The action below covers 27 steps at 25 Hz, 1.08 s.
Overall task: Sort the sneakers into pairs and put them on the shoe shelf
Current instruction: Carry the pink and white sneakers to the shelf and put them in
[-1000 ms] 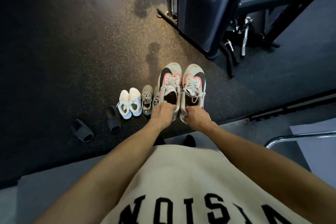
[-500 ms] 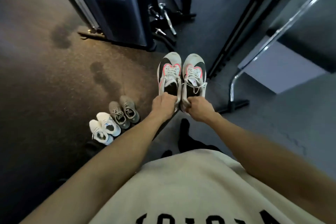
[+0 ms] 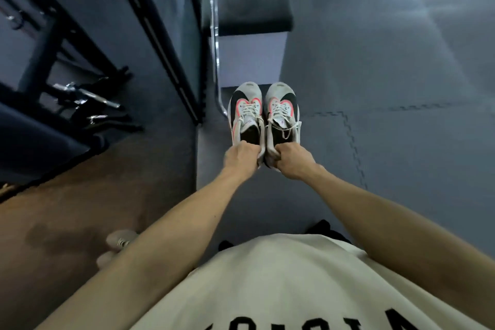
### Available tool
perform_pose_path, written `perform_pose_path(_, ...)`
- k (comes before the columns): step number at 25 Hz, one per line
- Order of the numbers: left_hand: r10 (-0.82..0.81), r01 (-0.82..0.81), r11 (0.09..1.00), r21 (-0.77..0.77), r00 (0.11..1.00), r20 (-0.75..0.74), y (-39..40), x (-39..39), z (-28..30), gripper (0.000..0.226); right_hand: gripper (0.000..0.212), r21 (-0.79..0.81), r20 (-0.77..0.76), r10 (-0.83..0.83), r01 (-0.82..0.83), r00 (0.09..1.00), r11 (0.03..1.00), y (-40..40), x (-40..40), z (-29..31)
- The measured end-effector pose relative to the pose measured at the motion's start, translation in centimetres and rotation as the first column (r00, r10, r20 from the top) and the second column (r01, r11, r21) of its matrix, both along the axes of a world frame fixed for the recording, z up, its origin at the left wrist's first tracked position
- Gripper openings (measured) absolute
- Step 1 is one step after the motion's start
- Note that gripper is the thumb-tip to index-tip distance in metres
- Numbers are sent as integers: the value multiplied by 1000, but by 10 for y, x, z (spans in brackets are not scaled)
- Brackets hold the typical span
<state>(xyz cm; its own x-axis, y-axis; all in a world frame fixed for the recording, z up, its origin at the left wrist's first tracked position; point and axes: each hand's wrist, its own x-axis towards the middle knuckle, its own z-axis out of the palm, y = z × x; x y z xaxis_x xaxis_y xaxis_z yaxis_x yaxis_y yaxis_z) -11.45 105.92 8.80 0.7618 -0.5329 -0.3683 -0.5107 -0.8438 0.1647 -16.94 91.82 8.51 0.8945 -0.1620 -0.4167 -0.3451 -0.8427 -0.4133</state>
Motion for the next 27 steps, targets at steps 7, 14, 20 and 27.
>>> perform_pose_path(7,-194,194,980,-40,981,5,-232,-25,1,9,29,-30,19,-203,204,979,979,-219,-56,11)
perform_pose_path(14,-283,283,959,-12,959,21,-409,-6,-1,9,27,-10,38,-299,300,953,954,-385,-48,12)
perform_pose_path(20,-311,311,950,-12,950,10,-537,89,-22,8,30,6,35,-362,362,932,932,-506,40,-11)
perform_pose_path(27,-356,356,934,-21,934,-4,-673,209,-13,6,28,56,31,-410,408,912,911,-637,151,-6)
